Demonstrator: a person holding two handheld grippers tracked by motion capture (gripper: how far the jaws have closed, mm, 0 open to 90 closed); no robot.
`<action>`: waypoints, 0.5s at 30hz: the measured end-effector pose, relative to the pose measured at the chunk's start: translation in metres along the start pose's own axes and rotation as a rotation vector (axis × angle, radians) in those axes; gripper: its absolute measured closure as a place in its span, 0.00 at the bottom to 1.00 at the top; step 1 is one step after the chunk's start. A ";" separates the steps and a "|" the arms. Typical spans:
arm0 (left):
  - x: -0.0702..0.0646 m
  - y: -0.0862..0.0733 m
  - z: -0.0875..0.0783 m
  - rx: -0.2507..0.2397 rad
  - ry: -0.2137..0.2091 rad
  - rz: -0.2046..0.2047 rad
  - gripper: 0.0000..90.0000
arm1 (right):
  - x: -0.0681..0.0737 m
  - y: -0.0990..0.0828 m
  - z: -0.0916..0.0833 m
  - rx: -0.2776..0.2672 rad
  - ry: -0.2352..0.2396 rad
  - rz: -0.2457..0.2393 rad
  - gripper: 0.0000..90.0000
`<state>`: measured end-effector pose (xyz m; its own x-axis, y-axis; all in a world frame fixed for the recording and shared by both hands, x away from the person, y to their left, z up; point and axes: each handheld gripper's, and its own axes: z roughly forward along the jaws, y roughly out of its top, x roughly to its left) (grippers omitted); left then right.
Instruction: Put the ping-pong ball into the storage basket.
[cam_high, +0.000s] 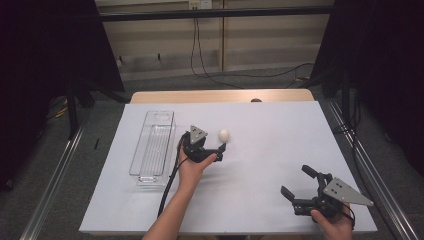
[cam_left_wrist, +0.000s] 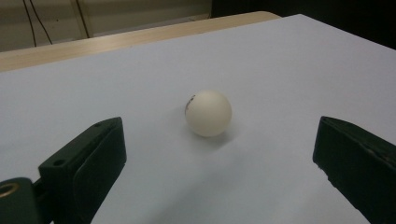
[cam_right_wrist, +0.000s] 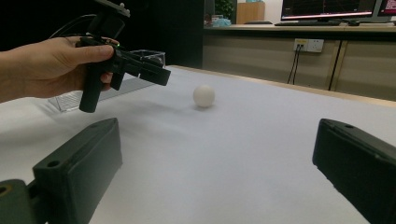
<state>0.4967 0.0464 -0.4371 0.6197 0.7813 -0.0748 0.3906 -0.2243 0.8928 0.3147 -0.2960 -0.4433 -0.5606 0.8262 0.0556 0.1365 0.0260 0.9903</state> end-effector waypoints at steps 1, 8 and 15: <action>0.000 0.000 0.000 -0.001 0.001 -0.009 0.03 | 0.000 0.000 0.000 0.002 0.002 0.000 0.01; 0.001 0.000 0.001 0.019 0.008 -0.004 0.04 | 0.000 0.000 0.001 0.001 0.005 -0.003 0.01; 0.000 0.001 0.004 0.055 0.021 0.018 0.04 | 0.000 0.000 0.002 0.000 0.003 -0.006 0.01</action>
<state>0.5001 0.0436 -0.4381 0.6131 0.7885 -0.0491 0.4163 -0.2695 0.8684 0.3162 -0.2952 -0.4435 -0.5635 0.8246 0.0497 0.1332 0.0313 0.9906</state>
